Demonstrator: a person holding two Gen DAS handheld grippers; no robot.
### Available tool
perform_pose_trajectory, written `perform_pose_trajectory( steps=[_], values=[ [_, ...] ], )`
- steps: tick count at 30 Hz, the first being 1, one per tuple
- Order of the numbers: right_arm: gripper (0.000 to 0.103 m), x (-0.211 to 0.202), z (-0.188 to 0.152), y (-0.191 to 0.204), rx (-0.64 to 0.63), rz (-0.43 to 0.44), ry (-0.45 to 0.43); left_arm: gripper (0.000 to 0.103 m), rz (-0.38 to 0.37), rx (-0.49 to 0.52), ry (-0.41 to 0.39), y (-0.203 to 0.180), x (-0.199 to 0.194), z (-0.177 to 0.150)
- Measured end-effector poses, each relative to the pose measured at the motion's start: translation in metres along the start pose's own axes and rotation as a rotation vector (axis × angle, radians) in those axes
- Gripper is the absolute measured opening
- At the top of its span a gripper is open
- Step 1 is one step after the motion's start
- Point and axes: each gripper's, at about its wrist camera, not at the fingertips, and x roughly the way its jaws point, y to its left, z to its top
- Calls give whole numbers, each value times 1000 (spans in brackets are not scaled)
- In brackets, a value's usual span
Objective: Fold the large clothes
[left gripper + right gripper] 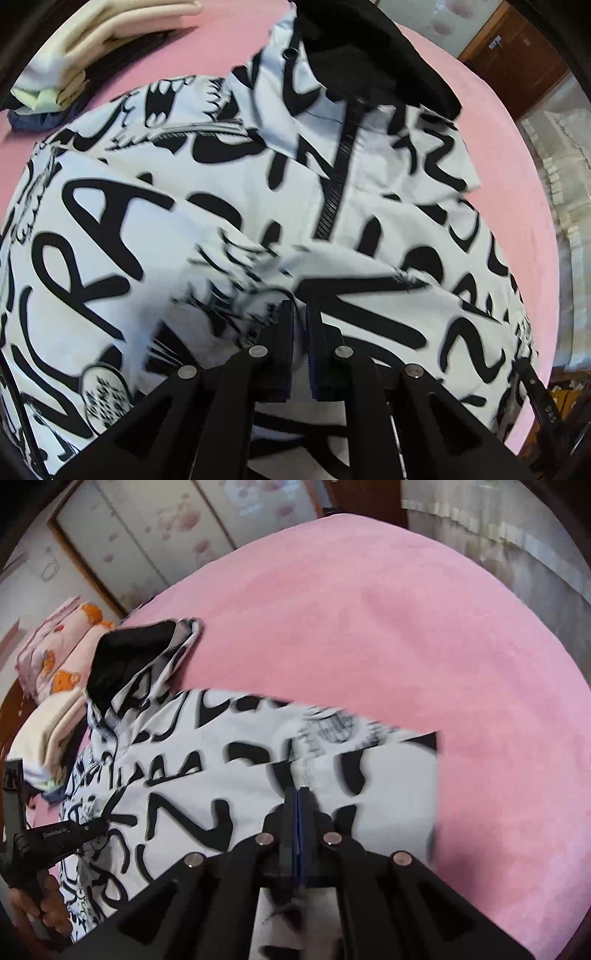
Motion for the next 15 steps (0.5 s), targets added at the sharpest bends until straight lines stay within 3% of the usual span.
perform_pose_trajectory(
  steps=[1, 4, 15],
  values=[
    [0, 0, 1, -6, 19, 27, 4, 6, 16, 12, -8, 2, 0, 2],
    [0, -7, 4, -13, -11, -71, -30, 6, 38, 26, -7, 5, 0, 6],
    [0, 6, 10, -66, 96, -93, 0, 6, 118, 49, 5, -6, 12, 8]
  ],
)
